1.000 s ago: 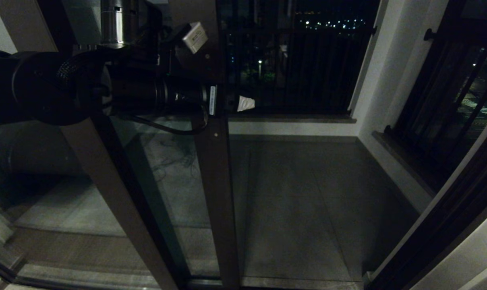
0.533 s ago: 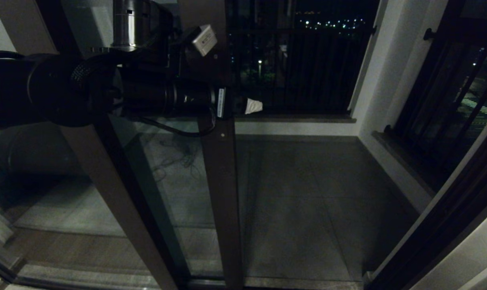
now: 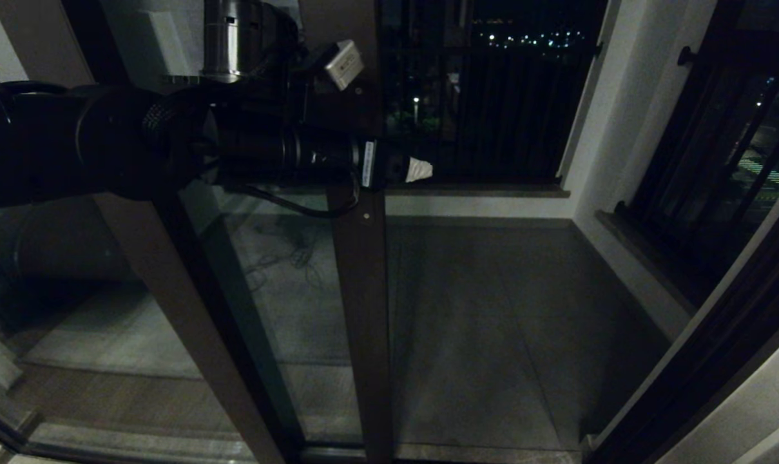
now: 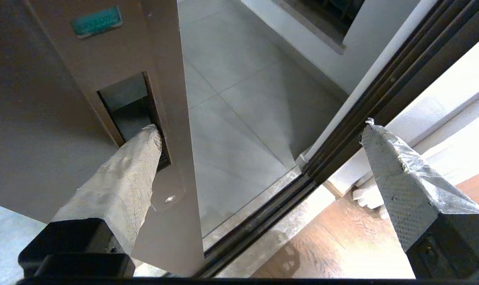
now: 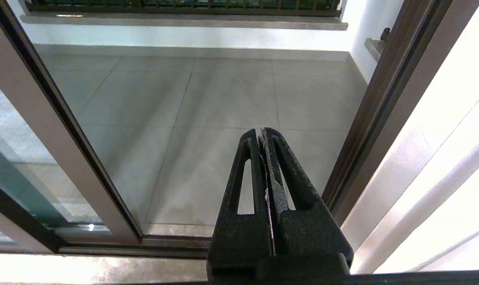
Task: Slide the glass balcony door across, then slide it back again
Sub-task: Close the slid door
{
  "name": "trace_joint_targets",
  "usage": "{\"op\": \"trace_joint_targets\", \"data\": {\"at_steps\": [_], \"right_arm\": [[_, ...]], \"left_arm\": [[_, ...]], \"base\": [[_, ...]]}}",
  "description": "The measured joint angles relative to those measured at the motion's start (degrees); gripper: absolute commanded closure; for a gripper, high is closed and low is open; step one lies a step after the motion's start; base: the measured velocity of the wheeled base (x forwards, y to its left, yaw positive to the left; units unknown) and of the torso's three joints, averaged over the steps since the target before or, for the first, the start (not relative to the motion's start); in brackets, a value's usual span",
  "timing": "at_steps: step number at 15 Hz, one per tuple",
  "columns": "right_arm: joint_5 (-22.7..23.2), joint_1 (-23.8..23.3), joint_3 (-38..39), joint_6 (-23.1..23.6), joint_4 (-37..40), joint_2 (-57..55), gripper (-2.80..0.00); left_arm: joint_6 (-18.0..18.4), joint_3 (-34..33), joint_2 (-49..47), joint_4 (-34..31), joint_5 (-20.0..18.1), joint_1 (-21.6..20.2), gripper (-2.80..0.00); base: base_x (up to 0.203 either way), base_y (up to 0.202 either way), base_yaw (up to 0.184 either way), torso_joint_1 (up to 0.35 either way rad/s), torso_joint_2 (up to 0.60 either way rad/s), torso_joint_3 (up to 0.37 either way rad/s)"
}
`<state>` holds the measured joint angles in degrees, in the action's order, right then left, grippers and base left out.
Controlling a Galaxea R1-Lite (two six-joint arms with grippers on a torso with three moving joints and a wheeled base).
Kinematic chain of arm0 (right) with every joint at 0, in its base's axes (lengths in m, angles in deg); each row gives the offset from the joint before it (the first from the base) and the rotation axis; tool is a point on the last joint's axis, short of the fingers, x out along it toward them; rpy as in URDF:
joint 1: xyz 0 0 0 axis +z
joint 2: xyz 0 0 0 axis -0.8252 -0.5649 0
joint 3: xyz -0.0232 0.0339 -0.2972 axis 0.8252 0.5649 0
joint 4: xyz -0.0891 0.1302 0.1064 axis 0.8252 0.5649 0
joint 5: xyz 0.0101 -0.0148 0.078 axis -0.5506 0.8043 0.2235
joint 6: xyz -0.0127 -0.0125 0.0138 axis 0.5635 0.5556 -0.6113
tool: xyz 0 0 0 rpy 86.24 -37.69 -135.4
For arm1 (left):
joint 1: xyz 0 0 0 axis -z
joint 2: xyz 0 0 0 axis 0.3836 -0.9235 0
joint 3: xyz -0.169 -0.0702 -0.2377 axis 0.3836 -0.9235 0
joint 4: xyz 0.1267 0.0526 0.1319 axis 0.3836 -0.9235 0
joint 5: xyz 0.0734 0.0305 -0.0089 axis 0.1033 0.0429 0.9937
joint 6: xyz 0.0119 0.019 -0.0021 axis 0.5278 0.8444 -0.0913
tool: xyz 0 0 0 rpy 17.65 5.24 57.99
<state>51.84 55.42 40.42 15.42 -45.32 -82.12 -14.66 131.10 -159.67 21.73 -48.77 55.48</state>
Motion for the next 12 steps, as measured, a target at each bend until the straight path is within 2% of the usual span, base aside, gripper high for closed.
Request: {"op": "trace_joint_targets", "data": {"at_steps": [8, 12], "right_arm": [[0.02, 0.0, 0.0, -0.02, 0.0, 0.0, 0.0], [0.03, 0.0, 0.0, -0.02, 0.02, 0.0, 0.0]], "left_arm": [[0.1, 1.25, -1.4, 0.55, -0.02, 1.05, -2.8], [0.11, 0.19, -0.58, 0.74, 2.17, 1.88, -2.8]], "base": [[0.0, 0.0, 0.0, 0.0, 0.0, 0.0], [0.0, 0.0, 0.0, 0.0, 0.0, 0.0]]}}
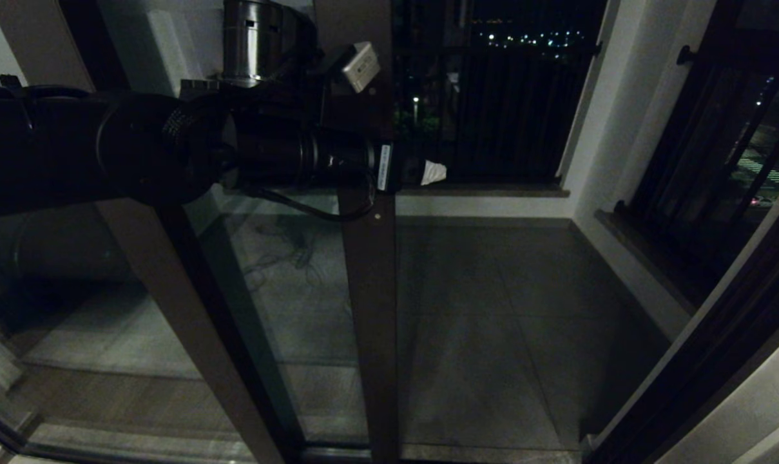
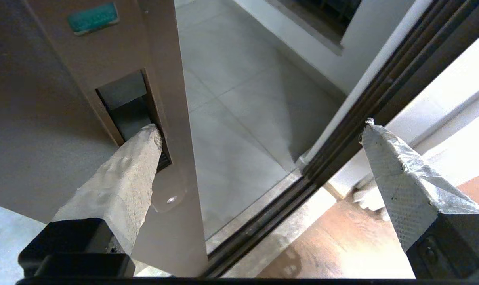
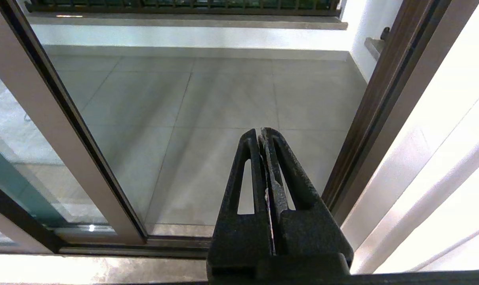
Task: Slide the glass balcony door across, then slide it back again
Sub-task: Close the slid door
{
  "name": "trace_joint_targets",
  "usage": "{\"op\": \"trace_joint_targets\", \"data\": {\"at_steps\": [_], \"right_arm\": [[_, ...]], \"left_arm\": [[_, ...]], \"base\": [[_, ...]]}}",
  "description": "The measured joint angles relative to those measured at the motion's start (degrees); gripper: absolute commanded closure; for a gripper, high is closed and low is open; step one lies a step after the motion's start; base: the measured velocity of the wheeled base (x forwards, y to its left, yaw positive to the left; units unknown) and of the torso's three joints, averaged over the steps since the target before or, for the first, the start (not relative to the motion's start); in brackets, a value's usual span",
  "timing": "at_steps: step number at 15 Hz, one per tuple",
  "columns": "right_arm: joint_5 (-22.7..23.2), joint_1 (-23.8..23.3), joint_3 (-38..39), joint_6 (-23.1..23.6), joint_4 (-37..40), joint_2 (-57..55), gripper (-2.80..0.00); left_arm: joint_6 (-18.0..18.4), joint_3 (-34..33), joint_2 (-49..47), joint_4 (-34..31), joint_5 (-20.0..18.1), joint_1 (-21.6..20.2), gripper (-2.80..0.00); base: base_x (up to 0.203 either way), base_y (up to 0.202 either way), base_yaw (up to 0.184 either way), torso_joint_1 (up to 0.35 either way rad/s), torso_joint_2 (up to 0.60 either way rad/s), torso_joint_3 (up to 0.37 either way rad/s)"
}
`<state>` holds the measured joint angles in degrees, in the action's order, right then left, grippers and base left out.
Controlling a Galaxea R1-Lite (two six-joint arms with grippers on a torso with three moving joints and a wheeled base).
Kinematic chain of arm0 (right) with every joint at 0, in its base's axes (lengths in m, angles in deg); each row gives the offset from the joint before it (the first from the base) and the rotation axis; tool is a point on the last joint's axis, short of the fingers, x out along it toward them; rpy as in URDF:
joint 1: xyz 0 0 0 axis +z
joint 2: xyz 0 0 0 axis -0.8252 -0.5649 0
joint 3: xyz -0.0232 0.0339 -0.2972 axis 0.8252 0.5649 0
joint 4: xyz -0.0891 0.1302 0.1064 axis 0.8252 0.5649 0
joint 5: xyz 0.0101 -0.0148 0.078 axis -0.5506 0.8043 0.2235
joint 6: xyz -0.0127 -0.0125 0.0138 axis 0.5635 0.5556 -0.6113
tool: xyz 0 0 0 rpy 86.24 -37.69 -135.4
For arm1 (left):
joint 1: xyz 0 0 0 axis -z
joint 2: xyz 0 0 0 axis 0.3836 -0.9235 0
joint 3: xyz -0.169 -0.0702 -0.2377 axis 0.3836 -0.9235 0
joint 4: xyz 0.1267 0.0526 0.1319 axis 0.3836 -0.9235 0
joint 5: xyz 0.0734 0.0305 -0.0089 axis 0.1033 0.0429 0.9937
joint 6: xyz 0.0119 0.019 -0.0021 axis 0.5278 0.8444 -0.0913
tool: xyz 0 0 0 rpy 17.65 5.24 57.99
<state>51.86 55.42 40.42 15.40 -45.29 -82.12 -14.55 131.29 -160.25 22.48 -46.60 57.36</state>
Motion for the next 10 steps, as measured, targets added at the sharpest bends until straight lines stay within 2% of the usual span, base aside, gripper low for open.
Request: {"op": "trace_joint_targets", "data": {"at_steps": [2, 10], "right_arm": [[0.0, 0.0, 0.0, 0.0, -0.02, 0.0, 0.0], [-0.02, 0.0, 0.0, 0.02, -0.02, 0.0, 0.0]], "left_arm": [[-0.04, -0.39, 0.35, -0.11, 1.24, 0.26, -2.8], [-0.01, -1.01, 0.82, -0.34, 1.6, 0.55, -2.8]], "base": [[0.0, 0.0, 0.0, 0.0, 0.0, 0.0], [0.0, 0.0, 0.0, 0.0, 0.0, 0.0]]}}
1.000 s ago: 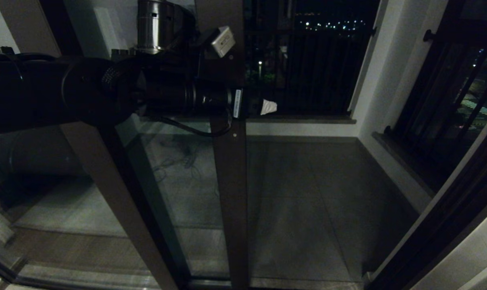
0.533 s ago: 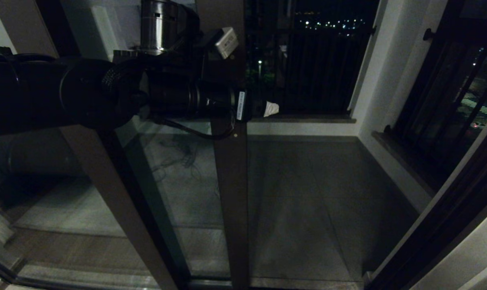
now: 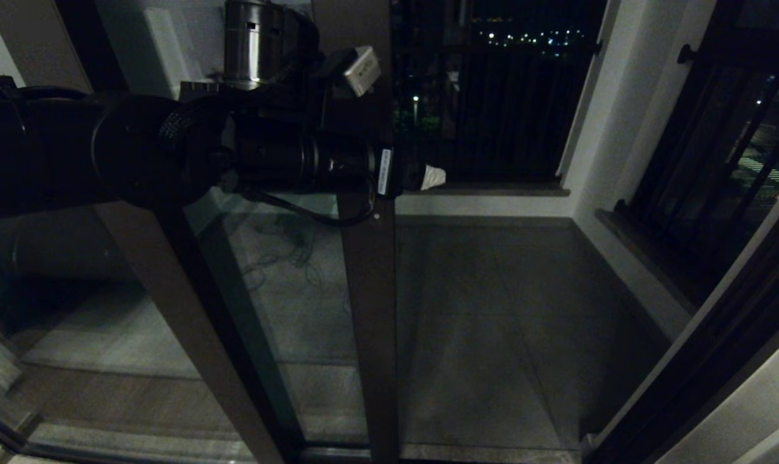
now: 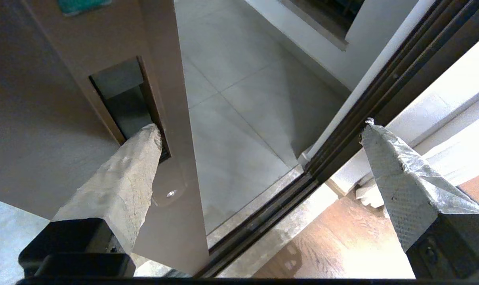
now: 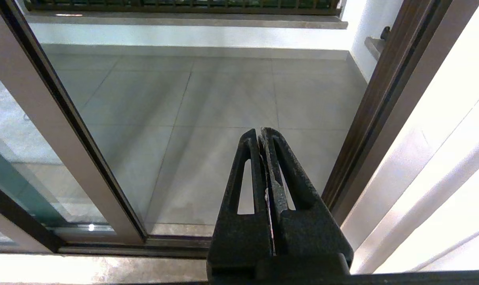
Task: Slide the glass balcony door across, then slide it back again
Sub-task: Close the slid door
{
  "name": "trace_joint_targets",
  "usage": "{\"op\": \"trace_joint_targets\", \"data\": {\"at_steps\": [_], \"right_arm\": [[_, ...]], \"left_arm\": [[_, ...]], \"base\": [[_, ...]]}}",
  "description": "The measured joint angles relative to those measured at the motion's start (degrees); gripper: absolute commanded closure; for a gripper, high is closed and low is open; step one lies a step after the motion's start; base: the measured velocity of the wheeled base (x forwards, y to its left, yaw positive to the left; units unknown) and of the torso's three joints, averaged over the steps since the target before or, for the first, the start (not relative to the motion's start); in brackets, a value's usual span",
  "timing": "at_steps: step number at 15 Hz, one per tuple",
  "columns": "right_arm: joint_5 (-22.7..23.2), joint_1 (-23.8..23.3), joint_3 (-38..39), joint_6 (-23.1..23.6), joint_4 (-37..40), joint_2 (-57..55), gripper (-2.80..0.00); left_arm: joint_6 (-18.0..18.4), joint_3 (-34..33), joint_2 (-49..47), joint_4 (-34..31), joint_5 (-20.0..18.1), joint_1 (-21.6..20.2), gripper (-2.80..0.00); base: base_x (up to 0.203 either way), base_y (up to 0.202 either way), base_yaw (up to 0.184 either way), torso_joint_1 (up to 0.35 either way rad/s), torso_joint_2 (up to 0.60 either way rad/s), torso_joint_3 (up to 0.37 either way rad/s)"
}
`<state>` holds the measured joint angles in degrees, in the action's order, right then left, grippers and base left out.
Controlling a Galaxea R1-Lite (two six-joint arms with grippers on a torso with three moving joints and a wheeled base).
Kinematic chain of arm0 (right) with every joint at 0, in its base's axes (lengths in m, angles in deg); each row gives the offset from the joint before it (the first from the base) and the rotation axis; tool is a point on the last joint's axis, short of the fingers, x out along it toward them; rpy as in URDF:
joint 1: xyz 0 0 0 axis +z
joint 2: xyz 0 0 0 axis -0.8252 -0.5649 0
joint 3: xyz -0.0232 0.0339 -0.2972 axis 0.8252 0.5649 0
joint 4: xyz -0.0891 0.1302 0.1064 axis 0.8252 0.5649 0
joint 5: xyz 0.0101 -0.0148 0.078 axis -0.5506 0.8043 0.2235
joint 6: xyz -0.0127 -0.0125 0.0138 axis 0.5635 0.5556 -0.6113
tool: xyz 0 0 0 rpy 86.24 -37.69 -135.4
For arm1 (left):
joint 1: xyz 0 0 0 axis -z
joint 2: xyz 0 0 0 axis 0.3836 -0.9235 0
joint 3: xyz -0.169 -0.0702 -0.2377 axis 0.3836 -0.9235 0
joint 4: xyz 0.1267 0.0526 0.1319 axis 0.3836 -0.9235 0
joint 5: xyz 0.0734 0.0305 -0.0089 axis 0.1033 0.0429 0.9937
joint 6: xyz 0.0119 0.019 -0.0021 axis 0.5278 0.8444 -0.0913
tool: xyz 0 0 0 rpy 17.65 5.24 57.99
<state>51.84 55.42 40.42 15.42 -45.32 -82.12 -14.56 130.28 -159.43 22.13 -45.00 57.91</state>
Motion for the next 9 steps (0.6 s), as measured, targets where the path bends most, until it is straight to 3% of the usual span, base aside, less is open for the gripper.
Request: {"op": "trace_joint_targets", "data": {"at_steps": [6, 9], "right_arm": [[0.02, 0.02, 0.0, 0.0, 0.02, 0.0, 0.0], [0.0, 0.01, 0.0, 0.0, 0.02, 0.0, 0.0]], "left_arm": [[0.04, 0.24, 0.77, -0.1, 4.73, 0.88, -2.8], [-0.07, -0.03, 1.48, -0.29, 5.07, 1.58, -2.8]], "base": [[0.0, 0.0, 0.0, 0.0, 0.0, 0.0], [0.0, 0.0, 0.0, 0.0, 0.0, 0.0]]}}
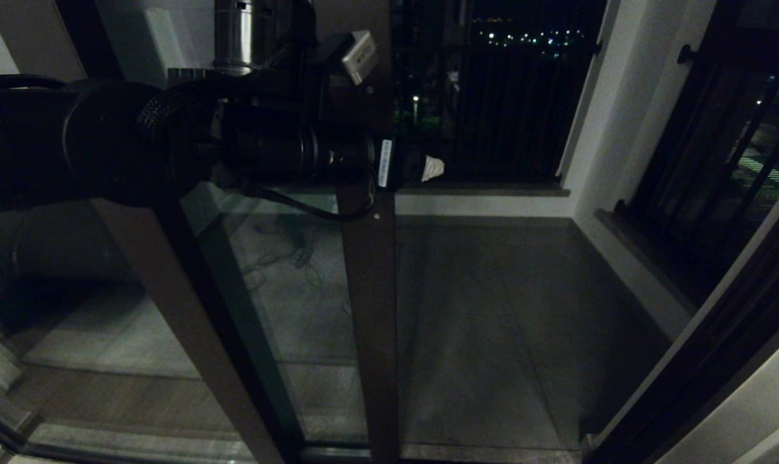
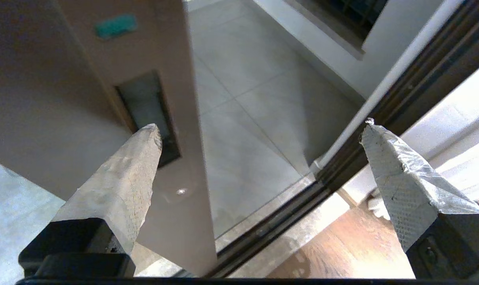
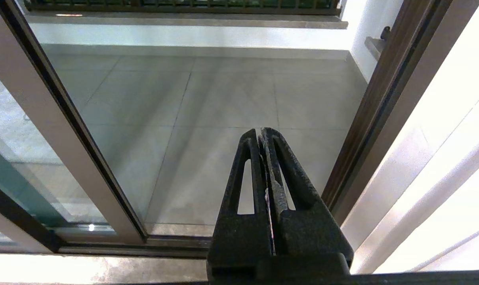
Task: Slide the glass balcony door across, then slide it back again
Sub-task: Close the slid door
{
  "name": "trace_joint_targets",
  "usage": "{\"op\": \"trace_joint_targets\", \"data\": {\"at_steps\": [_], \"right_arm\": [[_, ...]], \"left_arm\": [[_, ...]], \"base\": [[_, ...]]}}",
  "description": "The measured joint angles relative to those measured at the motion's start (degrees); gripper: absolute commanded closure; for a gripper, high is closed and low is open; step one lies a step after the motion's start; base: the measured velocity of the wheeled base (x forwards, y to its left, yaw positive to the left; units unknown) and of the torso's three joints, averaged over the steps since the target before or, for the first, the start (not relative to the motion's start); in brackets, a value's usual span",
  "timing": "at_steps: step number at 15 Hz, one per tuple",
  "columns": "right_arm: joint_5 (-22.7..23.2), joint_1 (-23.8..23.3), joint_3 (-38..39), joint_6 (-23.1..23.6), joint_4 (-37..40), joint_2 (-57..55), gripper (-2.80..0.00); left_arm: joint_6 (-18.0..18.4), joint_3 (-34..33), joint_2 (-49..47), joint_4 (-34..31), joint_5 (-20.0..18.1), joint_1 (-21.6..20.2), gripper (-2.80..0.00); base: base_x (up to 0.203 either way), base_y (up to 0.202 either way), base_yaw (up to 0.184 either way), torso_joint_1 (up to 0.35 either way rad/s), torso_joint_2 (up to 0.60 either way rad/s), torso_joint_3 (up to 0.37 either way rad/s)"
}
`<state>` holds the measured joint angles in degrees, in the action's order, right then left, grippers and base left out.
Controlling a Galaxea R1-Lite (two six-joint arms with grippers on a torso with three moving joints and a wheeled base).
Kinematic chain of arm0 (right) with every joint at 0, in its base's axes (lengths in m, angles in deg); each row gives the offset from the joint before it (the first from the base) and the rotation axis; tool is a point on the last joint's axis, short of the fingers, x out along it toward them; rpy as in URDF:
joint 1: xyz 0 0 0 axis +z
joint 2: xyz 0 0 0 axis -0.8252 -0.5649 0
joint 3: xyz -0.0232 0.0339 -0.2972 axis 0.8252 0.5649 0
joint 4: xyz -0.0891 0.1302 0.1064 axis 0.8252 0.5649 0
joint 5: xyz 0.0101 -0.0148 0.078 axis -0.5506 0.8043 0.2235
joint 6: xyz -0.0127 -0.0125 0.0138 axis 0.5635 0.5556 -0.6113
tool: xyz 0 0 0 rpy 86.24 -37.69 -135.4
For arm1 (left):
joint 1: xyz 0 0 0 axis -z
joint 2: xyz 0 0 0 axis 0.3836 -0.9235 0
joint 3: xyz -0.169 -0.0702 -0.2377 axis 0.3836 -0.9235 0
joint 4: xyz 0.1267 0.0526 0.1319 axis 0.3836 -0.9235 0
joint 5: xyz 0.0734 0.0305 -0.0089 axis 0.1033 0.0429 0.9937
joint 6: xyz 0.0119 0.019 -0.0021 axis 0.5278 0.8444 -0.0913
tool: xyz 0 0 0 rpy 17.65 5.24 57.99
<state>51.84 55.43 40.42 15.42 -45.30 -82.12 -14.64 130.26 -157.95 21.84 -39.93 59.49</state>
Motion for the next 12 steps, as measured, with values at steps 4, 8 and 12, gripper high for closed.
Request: {"op": "trace_joint_targets", "data": {"at_steps": [4, 8, 12], "right_arm": [[0.0, -0.01, 0.0, -0.02, 0.01, 0.0, 0.0], [0.0, -0.01, 0.0, -0.02, 0.01, 0.0, 0.0], [0.0, 0.02, 0.0, -0.02, -0.02, 0.0, 0.0]], "left_arm": [[0.0, -1.16, 0.88, -0.13, 0.05, 0.3, -2.8], [0.04, -2.74, 1.78, 0.11, 0.19, -0.2, -2.8], [0.02, -2.63, 1.73, 0.2, 0.21, -1.24, -2.8]], "base": [[0.0, 0.0, 0.0, 0.0, 0.0, 0.0], [0.0, 0.0, 0.0, 0.0, 0.0, 0.0], [0.0, 0.0, 0.0, 0.0, 0.0, 0.0]]}}
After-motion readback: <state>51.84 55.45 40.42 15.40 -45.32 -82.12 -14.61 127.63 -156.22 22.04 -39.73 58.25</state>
